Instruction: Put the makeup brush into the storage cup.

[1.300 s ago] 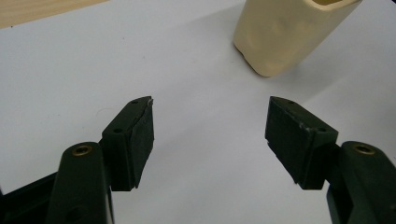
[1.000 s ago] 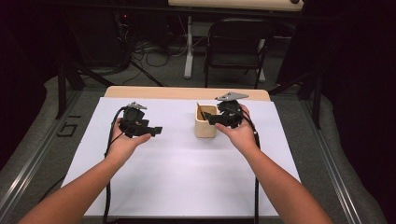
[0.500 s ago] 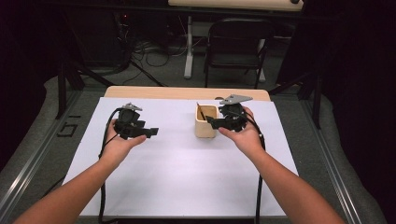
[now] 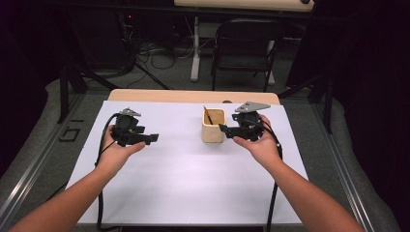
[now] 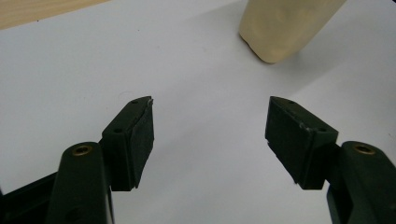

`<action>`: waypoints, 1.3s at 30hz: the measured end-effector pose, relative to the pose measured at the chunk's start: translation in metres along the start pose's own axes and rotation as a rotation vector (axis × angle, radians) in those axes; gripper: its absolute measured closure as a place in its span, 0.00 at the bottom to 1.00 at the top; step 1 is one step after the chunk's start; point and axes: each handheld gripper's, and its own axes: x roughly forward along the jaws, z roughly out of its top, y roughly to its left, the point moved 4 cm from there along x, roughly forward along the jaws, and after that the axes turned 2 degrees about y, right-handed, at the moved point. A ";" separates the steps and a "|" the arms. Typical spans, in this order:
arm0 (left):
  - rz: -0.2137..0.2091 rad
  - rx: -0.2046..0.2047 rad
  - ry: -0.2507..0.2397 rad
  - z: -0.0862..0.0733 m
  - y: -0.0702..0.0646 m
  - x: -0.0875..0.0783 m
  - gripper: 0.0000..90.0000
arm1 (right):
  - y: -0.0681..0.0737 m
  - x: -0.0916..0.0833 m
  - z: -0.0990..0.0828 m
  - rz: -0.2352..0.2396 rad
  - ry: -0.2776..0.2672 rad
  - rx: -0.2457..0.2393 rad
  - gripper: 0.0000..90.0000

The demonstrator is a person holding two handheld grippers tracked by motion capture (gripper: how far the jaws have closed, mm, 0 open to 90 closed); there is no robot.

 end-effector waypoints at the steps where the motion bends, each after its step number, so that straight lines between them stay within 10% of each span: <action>1: -0.001 0.002 0.001 -0.001 0.000 -0.001 0.37 | 0.000 -0.001 0.000 0.000 -0.002 -0.002 0.40; 39: -0.014 0.036 -0.016 -0.037 -0.006 -0.012 0.36 | -0.004 -0.041 -0.034 -0.021 -0.031 -0.008 0.39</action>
